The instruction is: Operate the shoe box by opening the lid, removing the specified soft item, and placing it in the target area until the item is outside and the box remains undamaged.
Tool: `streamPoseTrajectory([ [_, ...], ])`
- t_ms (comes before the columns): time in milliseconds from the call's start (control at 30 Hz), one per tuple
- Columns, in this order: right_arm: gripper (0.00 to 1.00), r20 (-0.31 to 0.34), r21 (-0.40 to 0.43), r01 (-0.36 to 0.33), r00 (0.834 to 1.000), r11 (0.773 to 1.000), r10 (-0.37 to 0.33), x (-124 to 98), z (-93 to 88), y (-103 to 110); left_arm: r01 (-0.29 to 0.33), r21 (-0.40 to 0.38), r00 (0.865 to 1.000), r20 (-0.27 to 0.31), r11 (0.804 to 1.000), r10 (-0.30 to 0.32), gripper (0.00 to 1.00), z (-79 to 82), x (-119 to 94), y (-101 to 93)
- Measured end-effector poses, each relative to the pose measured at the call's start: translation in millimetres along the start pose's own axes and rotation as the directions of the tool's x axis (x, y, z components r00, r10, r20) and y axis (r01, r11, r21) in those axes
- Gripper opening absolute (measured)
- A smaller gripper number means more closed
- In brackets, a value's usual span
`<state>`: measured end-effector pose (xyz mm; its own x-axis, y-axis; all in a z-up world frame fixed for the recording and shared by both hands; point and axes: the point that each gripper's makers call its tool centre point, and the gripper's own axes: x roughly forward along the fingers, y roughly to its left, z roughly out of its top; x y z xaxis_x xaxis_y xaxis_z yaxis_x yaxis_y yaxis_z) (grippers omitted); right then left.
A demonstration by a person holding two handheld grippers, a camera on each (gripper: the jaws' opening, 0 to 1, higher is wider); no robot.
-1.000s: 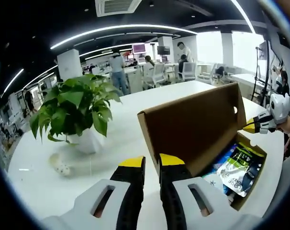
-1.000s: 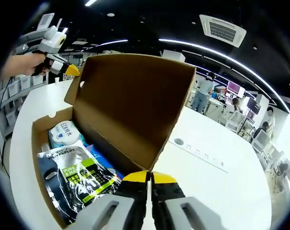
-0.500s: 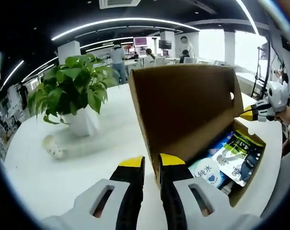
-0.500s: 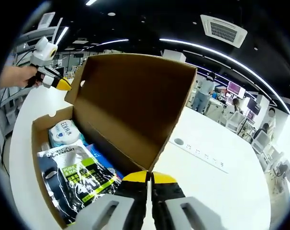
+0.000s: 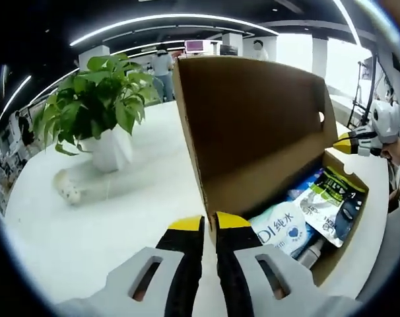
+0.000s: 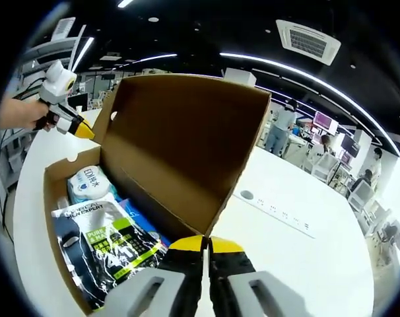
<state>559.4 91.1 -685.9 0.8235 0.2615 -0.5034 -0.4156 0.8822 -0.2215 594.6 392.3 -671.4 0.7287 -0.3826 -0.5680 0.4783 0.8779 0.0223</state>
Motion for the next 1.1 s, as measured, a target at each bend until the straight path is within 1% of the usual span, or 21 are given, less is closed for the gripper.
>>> streamPoseTrajectory([
  [67, 0.0, 0.0, 0.001, -0.001, 1.0, 1.0, 0.001, -0.3, 0.1, -0.1, 0.001, -0.009, 1.0, 0.004, 1.0, -0.001, 0.02, 0.8, 1.4, 1.6],
  [433, 0.0, 0.002, 0.021, -0.001, 1.0, 1.0, 0.001, 0.4, 1.6, -1.5, -0.006, -0.002, 1.0, 0.004, 1.0, 0.006, 0.01, 2.8, 5.9, 8.3],
  [933, 0.0, 0.003, 0.038, -0.004, 1.0, 0.999, 0.004, 2.4, 6.7, -5.3, -0.003, -0.018, 1.0, 0.002, 1.0, 0.003, 0.01, 9.0, 10.5, 11.5],
  [1100, 0.0, 0.003, 0.048, -0.002, 1.0, 0.999, 0.002, 4.1, 8.6, -7.6, -0.003, -0.012, 1.0, -0.001, 1.0, 0.003, 0.01, 11.6, 12.7, 11.6],
])
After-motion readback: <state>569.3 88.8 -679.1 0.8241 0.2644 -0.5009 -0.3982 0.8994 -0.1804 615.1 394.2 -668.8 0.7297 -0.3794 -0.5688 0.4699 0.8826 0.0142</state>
